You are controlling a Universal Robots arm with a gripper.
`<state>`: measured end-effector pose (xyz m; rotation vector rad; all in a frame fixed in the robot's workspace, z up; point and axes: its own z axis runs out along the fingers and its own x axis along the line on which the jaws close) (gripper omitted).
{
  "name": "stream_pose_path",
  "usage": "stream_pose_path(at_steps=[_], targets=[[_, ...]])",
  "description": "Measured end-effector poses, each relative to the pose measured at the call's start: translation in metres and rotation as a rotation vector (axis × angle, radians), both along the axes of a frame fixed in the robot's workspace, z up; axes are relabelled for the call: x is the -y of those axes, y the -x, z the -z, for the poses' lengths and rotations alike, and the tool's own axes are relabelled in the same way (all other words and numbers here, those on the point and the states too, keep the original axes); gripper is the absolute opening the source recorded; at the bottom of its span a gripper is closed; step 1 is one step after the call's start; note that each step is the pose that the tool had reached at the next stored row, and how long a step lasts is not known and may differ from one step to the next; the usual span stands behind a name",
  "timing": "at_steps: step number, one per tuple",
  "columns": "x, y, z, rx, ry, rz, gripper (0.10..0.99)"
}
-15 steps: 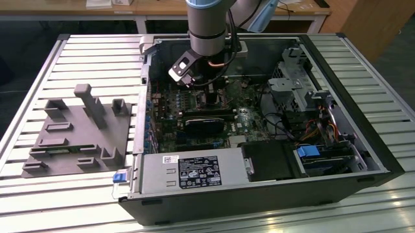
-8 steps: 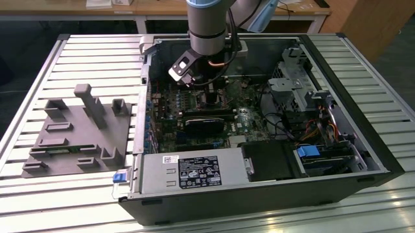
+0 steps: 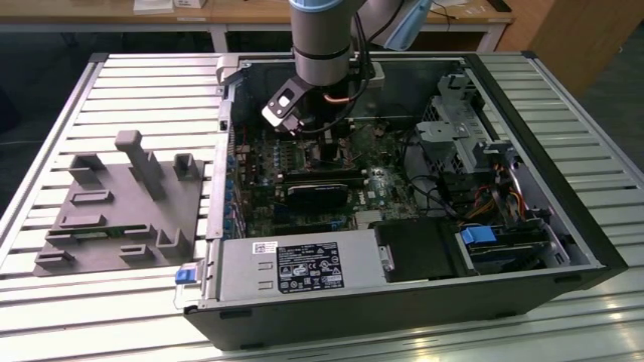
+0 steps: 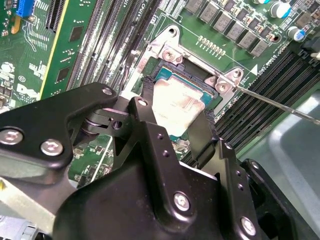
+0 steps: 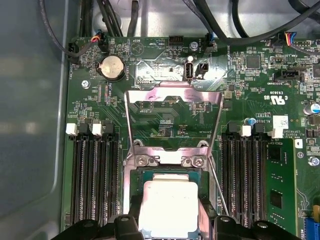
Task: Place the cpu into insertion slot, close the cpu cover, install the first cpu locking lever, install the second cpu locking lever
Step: 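Place the cpu into insertion slot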
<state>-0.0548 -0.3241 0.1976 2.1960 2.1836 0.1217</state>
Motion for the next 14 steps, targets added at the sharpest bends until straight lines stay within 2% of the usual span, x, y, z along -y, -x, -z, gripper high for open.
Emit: stream_pose_path(at_steps=[14], targets=[[0.0, 0.0013, 0.0024, -0.0002, -0.005, 0.0, 0.522]])
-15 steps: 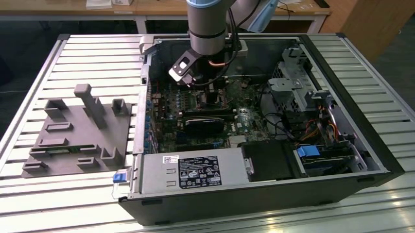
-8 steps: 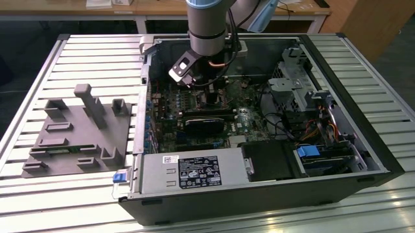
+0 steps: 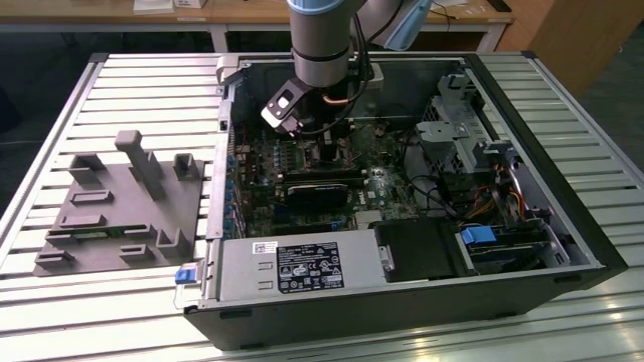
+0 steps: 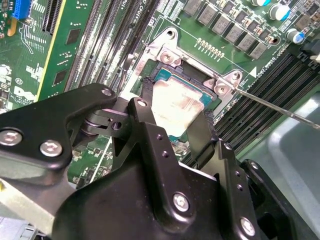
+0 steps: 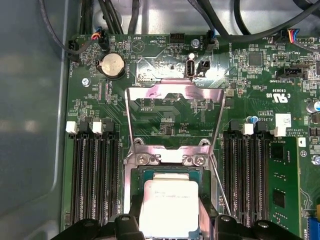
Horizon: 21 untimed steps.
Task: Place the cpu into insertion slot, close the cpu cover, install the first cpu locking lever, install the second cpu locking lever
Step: 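Place the cpu into insertion slot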
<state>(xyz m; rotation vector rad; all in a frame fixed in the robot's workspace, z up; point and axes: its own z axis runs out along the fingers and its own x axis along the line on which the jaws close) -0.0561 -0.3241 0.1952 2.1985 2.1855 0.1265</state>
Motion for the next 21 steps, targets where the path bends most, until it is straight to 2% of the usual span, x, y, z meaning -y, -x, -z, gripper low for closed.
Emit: stream_pose_path(at_steps=[10, 11, 14, 21], targets=[[-0.0001, -0.0001, 0.0003, 0.0003, 0.0, 0.0, 0.533], [0.0, 0.0, 0.0003, 0.0002, 0.0, 0.0, 0.596], [0.0, 0.0, 0.0002, 0.0, 0.0, 0.0, 0.596], [0.0, 0.0, -0.0084, 0.0001, 0.0, 0.0, 0.596]])
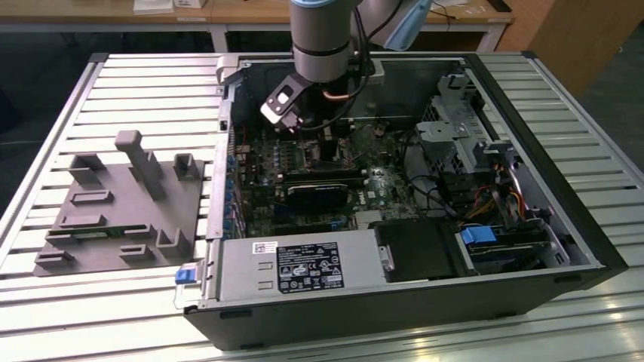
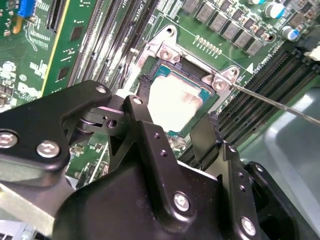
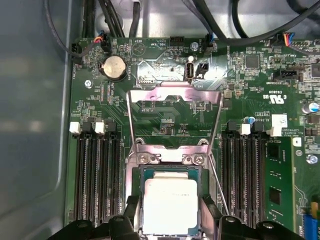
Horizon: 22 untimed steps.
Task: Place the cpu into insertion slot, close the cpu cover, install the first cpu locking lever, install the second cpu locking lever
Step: 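Place the cpu into insertion slot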
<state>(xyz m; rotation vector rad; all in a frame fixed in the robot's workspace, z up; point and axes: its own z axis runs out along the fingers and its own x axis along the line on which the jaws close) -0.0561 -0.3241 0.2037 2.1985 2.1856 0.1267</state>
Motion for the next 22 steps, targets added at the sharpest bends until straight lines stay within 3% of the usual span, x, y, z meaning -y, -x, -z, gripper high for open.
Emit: stream_pose_path(at_steps=[12, 20, 22], targets=[[0.0, 0.0, -0.0199, 0.0, 0.0, 0.0, 0.596], [0.0, 0.0, -0.0214, 0.0001, 0.0, 0.0, 0.596], [0.0, 0.0, -0.0215, 0.0, 0.0, 0.0, 0.522]])
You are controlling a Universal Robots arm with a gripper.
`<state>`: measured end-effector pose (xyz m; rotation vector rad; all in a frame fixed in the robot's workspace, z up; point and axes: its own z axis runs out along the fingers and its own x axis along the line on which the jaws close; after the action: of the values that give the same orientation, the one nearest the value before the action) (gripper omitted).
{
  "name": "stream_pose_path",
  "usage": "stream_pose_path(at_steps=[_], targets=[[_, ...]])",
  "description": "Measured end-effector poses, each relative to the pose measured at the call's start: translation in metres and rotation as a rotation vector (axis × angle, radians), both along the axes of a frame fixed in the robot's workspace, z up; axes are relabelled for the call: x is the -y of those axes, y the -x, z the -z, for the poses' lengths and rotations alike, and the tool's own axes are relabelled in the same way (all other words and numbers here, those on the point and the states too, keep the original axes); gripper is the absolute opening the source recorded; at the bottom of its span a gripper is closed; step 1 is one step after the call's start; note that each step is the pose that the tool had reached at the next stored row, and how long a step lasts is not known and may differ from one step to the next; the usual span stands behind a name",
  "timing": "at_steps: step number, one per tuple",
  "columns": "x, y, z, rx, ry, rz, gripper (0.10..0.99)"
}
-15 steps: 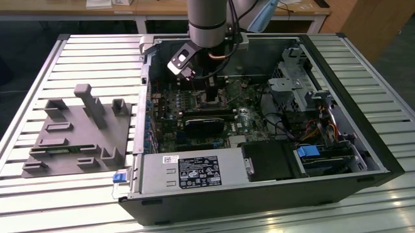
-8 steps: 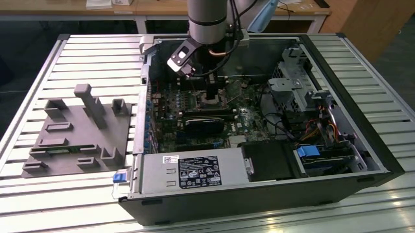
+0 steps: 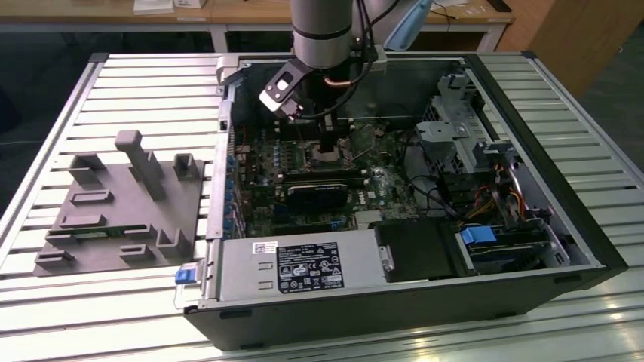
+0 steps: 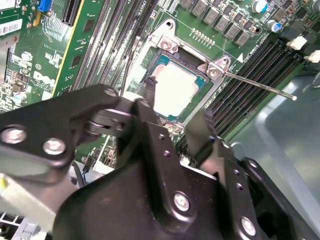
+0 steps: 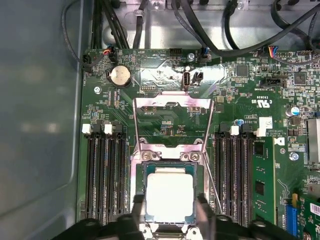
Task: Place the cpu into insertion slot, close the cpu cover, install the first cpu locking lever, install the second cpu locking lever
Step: 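Place the cpu into insertion slot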
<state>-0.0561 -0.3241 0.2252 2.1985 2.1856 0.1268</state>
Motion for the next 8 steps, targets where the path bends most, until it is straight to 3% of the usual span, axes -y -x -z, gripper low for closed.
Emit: stream_pose_path(at_steps=[1, 4, 7, 8], targets=[[0.0, 0.0, 0.0, 0.0, 0.0, 0.0, 0.459], [0.0, 0.0, -0.0002, 0.0, 0.0, 0.0, 0.4], [0.0, 0.0, -0.0003, 0.0, 0.0, 0.0, 0.224], [0.0, 0.0, -0.0003, 0.0, 0.0, 0.0, 0.224]])
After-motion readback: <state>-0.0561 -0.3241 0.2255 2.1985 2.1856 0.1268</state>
